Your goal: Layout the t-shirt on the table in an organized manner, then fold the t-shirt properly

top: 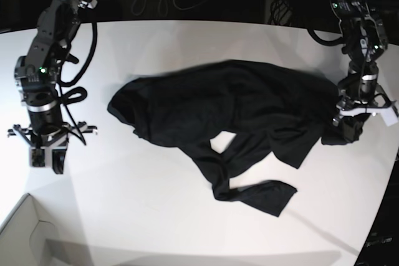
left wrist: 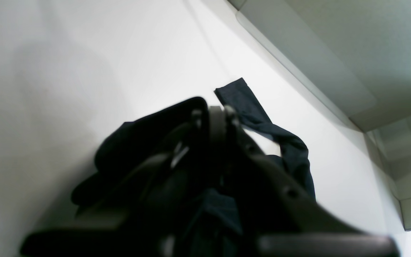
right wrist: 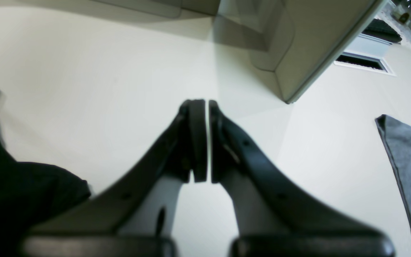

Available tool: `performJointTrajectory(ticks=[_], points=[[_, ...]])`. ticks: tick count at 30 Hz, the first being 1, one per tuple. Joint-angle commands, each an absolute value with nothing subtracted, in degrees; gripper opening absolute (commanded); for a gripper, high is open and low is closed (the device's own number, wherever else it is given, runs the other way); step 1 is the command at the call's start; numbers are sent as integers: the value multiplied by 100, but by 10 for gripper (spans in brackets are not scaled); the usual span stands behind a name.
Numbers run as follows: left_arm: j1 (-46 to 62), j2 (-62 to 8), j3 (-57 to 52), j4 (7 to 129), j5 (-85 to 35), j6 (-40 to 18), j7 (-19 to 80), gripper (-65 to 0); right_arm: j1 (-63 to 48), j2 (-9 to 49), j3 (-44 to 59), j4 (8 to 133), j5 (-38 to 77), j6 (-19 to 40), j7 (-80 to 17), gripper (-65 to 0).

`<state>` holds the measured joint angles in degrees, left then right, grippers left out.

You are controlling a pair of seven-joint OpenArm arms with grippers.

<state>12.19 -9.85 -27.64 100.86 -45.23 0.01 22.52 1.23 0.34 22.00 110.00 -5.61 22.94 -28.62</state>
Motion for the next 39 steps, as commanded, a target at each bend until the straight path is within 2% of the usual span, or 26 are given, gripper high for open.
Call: performJointTrajectory(ticks=[1, 16, 24, 26, 30, 32, 39], points=[[1165, -1059, -2782, 10176, -4576, -22, 2123, -648, 224, 84, 2202, 11011, -541, 2237, -2721, -650], [1174, -1059, -2782, 10167, -4558, -22, 2123, -648, 154, -66, 2018, 10703, -541, 2237, -2730, -650], [1218, -1059, -2791, 10176, -4259, -22, 2123, -648, -136, -84, 734, 10009, -541, 2237, -2730, -644], [1270, -1059, -2818, 10176, -4259, -22, 2123, -648, -110, -84, 532, 9710, -549, 2237, -2730, -581], [1305, -1059, -2826, 10176, -4259, -22, 2123, -648, 101, -84, 470, 9165, -549, 2220, -2730, -399], [1305, -1059, -2826, 10176, -4259, -22, 2123, -648, 198, -84, 497, 8945, -532, 2220, -2730, -341], [1305, -1059, -2826, 10176, -4259, -22, 2123, -648, 593, -66, 479, 8154, -523, 2237, -2730, -334]])
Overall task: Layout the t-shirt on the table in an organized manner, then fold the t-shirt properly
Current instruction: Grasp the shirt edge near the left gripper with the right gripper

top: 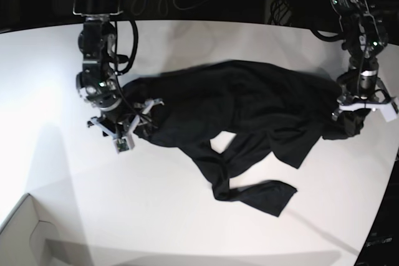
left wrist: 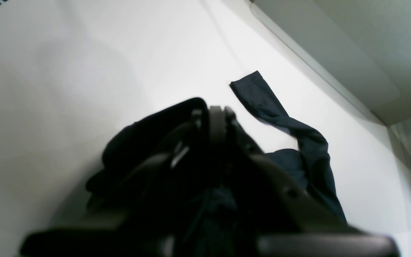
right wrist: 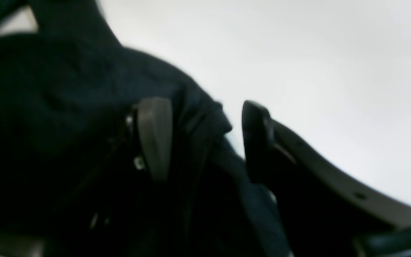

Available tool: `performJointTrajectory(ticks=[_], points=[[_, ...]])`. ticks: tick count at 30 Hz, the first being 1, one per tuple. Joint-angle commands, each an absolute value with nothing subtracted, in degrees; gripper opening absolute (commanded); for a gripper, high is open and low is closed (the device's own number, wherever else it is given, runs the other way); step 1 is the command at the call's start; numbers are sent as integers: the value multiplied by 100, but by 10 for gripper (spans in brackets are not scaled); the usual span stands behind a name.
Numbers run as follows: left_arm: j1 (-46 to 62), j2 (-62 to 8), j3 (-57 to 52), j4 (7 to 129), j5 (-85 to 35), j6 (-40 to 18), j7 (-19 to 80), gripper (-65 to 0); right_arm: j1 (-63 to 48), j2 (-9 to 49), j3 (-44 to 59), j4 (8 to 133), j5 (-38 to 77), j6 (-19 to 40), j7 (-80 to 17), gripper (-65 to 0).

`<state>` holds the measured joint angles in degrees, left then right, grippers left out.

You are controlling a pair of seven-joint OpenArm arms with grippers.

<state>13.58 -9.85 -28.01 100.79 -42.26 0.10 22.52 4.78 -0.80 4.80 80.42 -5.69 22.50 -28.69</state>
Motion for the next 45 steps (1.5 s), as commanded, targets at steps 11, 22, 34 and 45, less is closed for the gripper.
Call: performJointTrajectory(ticks=[11, 22, 34, 45], points=[[1305, -1059, -2826, 10176, -4259, -22, 2123, -648, 673, -48, 488, 7855, -523, 2237, -2695, -477], [1393, -1059, -2835, 10264, -4259, -13, 2123, -648, 462, -48, 497, 9095, -541, 2237, -2730, -650], [1235, -1059, -3204, 10765, -4268, -22, 2114, -648, 13, 40, 505, 11187, -523, 2237, -2730, -650], [1244, -1059, -3741, 10756, -4303, -22, 2114, -648, -57, -127, 1429, 11486, -13, 2237, -2730, -650]])
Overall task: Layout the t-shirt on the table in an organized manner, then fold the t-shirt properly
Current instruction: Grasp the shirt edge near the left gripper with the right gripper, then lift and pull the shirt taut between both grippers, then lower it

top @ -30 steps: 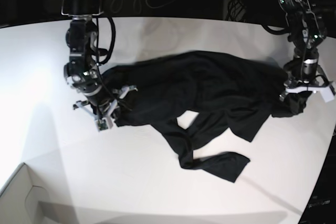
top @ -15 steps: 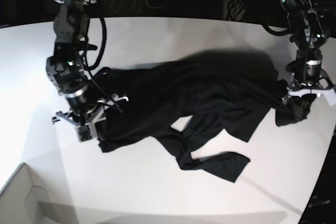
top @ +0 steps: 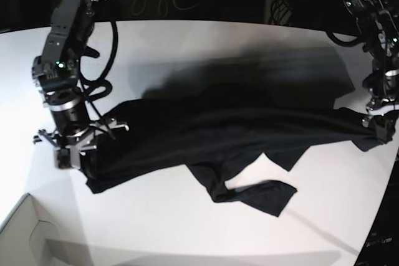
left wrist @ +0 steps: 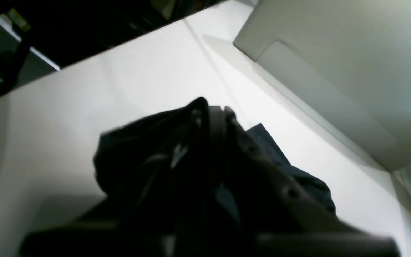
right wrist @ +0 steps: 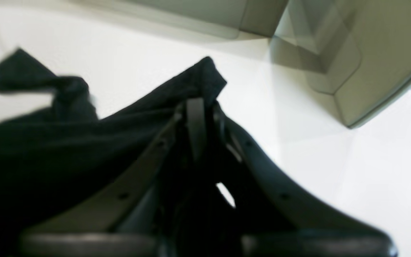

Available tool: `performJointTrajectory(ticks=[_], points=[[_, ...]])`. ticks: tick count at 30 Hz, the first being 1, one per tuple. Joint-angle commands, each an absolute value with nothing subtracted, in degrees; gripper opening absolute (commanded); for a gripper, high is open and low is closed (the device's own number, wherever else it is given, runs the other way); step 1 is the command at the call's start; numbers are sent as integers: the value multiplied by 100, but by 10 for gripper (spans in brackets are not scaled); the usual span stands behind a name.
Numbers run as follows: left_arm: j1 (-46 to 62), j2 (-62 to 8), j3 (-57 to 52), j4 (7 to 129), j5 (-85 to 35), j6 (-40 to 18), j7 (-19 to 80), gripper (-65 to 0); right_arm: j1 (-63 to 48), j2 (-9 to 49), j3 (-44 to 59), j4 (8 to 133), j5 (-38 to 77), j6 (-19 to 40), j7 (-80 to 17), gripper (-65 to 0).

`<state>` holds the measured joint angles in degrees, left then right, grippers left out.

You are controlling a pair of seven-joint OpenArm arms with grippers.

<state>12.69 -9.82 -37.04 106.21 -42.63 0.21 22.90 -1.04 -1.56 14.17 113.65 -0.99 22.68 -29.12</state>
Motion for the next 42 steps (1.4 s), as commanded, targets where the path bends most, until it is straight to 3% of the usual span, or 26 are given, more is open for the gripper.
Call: performJointTrajectory(ticks=[1, 17, 24, 32, 42], points=[[1332, -1059, -3741, 10756, -4303, -22, 2114, -648, -119, -127, 1446, 11495, 48, 2237, -2721, -650], [2167, -1007, -3415, 10527, -4303, -31, 2114, -648, -1684, -127, 1446, 11310, 840, 2237, -2686, -650], [2255, -1007, -3407, 10448, -4277, -31, 2158, -646, -1912, -127, 1446, 11046, 840, 2237, -2686, -650], [2132, -998, -3442, 10448, -4303, -31, 3196, -647, -1938, -127, 1455, 10949, 840, 2237, -2686, -650], [2369, -980, -3635, 10475, -4312, -31, 3213, -648, -1938, -127, 1464, 10914, 840, 2237, -2686, -650]])
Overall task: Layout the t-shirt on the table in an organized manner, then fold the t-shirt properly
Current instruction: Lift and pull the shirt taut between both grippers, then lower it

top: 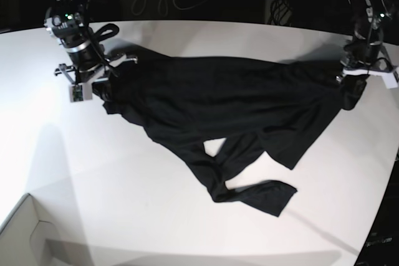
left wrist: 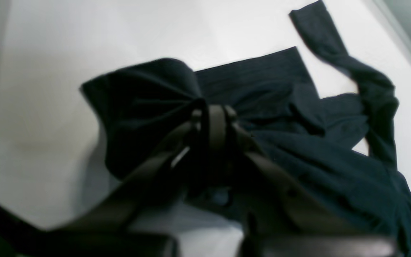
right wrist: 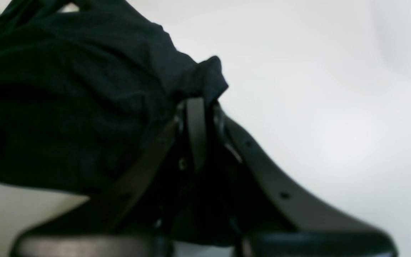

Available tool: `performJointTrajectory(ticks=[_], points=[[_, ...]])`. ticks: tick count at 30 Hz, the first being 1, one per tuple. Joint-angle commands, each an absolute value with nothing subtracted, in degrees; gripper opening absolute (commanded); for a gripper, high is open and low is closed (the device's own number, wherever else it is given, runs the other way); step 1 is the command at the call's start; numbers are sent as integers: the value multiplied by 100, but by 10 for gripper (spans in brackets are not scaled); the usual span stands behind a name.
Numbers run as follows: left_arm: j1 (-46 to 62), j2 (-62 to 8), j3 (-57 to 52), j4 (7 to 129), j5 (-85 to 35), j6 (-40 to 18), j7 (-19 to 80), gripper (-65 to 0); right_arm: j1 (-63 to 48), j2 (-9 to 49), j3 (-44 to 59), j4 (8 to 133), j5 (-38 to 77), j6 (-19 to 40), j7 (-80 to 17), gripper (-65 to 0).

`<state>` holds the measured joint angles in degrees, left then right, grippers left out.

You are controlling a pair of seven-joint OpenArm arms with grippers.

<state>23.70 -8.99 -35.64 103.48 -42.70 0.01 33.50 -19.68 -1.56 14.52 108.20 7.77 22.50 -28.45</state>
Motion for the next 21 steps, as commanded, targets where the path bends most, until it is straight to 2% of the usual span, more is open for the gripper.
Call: performJointTrajectory(ticks=[1, 6, 16, 18, 21], points=[[2369, -936, -3749, 10484, -4312, -31, 3213, -648, -1930, -127, 1464, 10914, 840, 2237, -2686, -650], [2316, -673, -4356, 10554, -4321, -40, 3248, -648, -1903, -127, 1464, 10914, 840, 2237, -2686, -650], [2360, -673, -4066, 10492, -4321, -40, 3257, -640, -1877, -127, 1473, 10905, 840, 2237, -2686, -650], [2369, -673, -4057, 10492, -4321, -40, 3257, -606, -1877, -127, 1473, 10905, 840, 2237, -2686, -650], [2404, -673, -4057, 10554, -4330, -119, 3266, -519, -1877, -119, 1473, 10905, 840, 2237, -2686, -650]])
